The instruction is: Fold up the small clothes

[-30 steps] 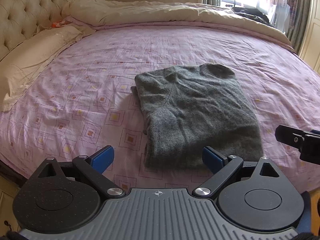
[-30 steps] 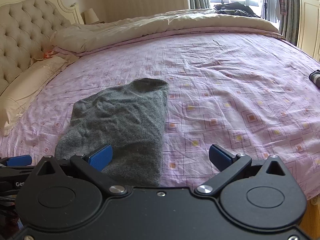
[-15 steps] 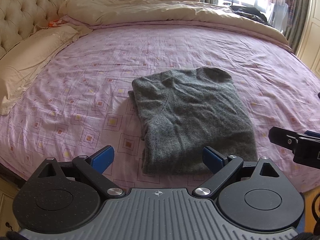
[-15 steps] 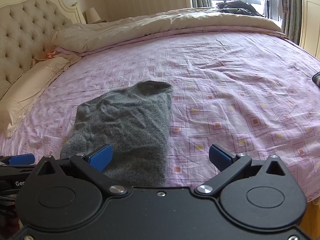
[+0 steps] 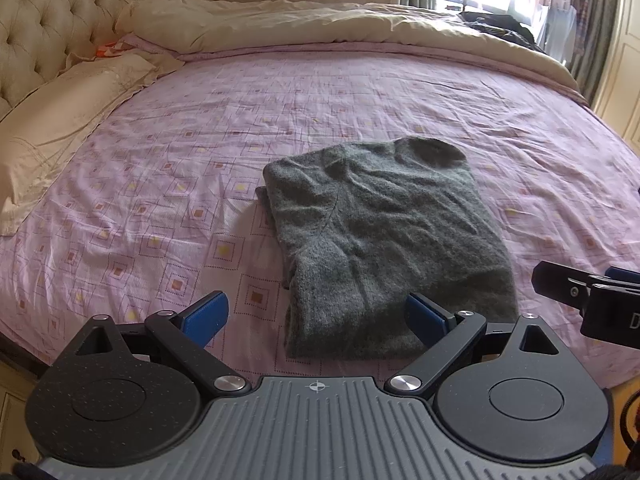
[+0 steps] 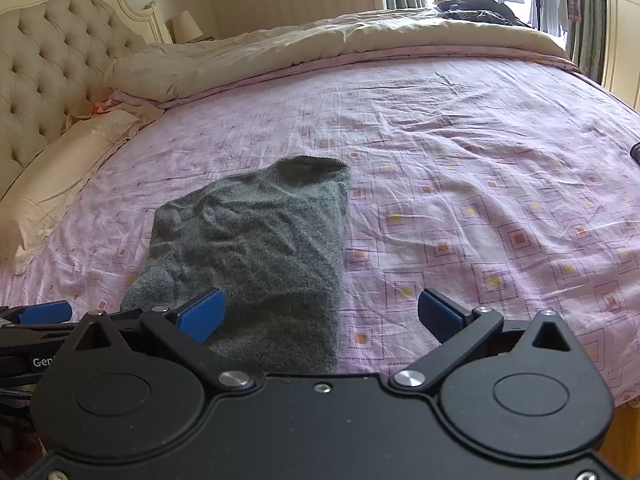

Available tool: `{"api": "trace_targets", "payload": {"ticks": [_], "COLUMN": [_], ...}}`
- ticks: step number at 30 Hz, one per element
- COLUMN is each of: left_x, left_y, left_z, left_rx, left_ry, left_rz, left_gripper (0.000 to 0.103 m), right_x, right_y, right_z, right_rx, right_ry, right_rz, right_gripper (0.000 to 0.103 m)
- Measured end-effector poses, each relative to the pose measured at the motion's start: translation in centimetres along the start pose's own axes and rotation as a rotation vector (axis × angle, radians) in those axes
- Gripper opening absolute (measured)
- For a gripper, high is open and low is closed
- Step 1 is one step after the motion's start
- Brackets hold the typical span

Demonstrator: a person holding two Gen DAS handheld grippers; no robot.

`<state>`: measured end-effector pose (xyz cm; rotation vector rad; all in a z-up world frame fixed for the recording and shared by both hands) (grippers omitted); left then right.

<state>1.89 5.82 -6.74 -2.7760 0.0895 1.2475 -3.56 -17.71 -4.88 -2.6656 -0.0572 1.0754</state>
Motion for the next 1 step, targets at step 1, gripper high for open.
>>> {"api": "trace_targets", "payload": {"ticks": [1], "left_x": [-0.02], "left_y": [0.07], "left_z": [-0.03], "left_rx": [0.007], "left_ry": [0.006], "left_rz": [-0.005], "left_gripper": [0.096], "right_x": [0.04], "right_y": [0.00], "right_z": [-0.01], "right_rx": [0.001], "right_ry": [-0.001], "right_rz": [0.000], "right_gripper": [0.103]}}
Point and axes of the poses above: each gripper's, at about its wrist camera, not at the fingertips, and x roughly the way its jaws point, y to its right, z to its underside, the point moved 4 cm from there along x, roughly the way its jaws point, and after that the axes turned 2 degrees about -z, right-handed, at the moved point
